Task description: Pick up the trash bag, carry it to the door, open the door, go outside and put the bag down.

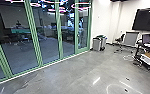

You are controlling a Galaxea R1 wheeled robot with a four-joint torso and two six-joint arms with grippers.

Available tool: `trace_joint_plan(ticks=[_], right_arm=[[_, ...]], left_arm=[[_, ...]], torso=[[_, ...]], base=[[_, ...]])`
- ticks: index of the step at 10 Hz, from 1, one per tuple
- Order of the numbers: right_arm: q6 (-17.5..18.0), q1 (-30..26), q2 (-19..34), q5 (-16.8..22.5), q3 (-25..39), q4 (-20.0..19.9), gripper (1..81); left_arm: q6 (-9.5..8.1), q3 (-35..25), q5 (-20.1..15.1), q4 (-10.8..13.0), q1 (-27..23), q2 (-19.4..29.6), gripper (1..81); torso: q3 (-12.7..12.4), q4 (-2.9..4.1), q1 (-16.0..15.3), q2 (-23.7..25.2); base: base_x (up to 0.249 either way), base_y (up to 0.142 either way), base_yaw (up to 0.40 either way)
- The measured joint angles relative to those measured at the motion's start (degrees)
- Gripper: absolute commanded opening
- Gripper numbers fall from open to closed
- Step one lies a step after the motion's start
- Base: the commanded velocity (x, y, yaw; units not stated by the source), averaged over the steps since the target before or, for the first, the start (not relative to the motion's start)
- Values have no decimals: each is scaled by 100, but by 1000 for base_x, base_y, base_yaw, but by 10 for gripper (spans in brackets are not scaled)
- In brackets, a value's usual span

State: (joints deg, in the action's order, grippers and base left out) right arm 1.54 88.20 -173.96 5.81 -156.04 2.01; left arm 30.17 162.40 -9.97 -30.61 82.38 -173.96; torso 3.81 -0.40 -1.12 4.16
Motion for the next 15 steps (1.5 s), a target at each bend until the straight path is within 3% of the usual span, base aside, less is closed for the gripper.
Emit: trace_joint_plan(ticks=[4, 15], right_arm=[[0, 11, 1, 0, 0, 0, 811], [0, 35, -13, -1, 0, 62, 811]], left_arm=[[1, 2, 0, 0, 0, 0, 10], [22, -9, 17, 0, 0, 0, 10]], torso=[[0, 0, 0, 0], [0, 0, -2, 0]], base=[[183, 0, 0], [183, -72, 0]])
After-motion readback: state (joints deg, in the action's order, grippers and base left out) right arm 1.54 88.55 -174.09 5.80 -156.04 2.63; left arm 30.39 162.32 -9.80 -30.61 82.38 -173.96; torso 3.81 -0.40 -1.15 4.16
